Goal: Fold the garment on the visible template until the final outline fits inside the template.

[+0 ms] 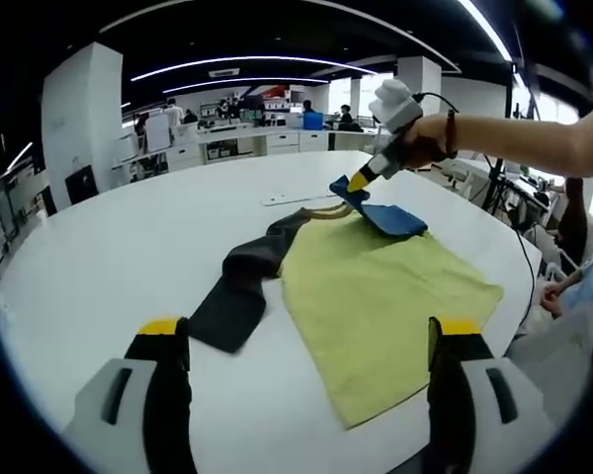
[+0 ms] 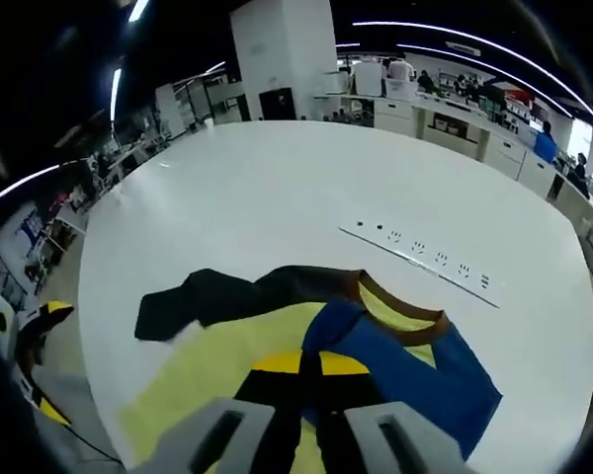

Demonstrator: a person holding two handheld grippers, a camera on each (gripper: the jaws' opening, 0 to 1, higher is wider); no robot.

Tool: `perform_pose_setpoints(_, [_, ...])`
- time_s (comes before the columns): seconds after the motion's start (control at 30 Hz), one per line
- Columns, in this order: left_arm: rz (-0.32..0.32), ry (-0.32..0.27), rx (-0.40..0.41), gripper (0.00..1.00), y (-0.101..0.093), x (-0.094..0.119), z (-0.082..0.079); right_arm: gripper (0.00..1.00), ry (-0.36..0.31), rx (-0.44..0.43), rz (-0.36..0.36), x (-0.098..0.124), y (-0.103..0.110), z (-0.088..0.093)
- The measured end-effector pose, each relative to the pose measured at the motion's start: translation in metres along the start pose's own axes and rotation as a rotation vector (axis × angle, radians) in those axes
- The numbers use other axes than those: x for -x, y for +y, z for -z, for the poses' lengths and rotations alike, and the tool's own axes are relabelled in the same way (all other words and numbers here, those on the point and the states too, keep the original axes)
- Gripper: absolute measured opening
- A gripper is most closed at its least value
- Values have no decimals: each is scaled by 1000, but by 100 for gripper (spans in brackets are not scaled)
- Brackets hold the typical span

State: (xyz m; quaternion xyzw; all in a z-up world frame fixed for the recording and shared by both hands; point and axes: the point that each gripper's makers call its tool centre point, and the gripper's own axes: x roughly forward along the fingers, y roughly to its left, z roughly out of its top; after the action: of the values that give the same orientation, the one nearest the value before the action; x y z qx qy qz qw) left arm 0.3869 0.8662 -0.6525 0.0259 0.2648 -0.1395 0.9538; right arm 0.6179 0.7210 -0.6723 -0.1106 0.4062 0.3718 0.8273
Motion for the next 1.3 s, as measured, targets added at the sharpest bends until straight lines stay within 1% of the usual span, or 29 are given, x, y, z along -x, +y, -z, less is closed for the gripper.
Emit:
perform_pose_setpoints(0.2, [1,6,5,98,-1,-1,2,0,-3,14,-34,-3,14,2])
perform_pose_setpoints(0.37, [-4,8,12,97,1,-1,4,0,-3,46,-56,-4,26,4])
perform_pose_setpoints(0.47, [-6,11,15,97,2,0,5,0,-3,61,-84,-5,36,6])
perform_pose_setpoints(0.77, [-3,17,25,97,1,-2,9,0,6,91,-113,-10,49,15])
perform_pose_setpoints(1.0, [0,17,28,97,1,-4,9,0,7,73,-114,-20,49,20])
perform_pose_setpoints(1.13, [2,20,26,97,0,-5,10,0,9,45,-109,-32,49,25])
perform_pose_setpoints(1.3, [9,20,26,97,0,-6,11,0,23,18,-111,-50,54,35])
